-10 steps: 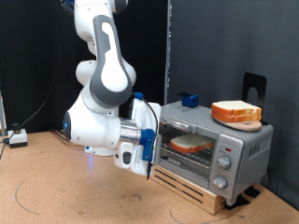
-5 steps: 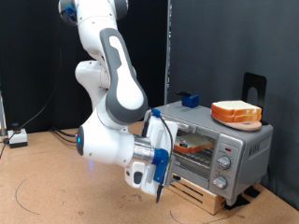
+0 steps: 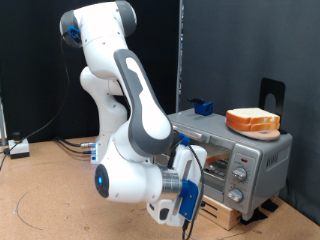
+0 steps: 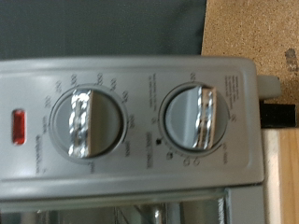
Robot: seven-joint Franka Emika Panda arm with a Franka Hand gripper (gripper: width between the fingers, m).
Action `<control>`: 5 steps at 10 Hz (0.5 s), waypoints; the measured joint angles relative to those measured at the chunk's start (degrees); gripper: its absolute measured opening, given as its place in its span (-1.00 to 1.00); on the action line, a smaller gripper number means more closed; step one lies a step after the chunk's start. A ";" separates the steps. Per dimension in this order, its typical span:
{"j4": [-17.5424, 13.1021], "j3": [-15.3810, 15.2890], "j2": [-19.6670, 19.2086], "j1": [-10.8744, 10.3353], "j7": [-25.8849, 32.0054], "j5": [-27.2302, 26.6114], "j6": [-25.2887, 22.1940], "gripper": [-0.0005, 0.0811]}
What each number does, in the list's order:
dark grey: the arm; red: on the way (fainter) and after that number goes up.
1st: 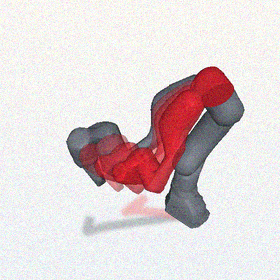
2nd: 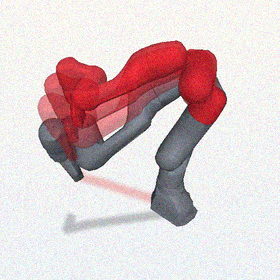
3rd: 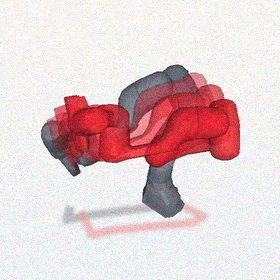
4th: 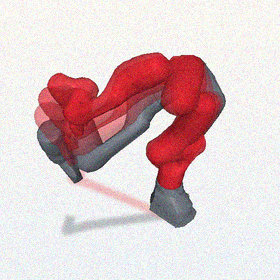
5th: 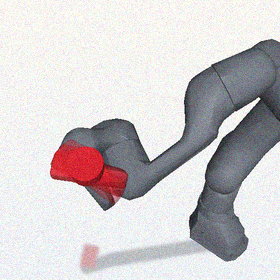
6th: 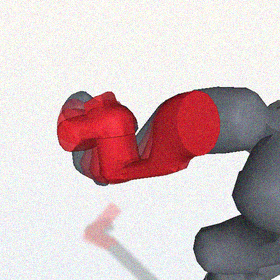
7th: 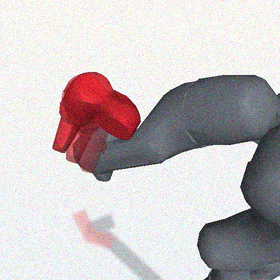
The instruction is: Make a piece of toast with the oven
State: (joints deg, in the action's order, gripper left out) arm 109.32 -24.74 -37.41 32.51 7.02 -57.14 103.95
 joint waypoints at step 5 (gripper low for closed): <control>-6.13 0.06 -7.38 -1.77 1.93 2.60 2.70 0.99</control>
State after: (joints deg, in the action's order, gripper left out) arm 103.20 -24.68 -44.79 30.73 8.95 -54.54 106.65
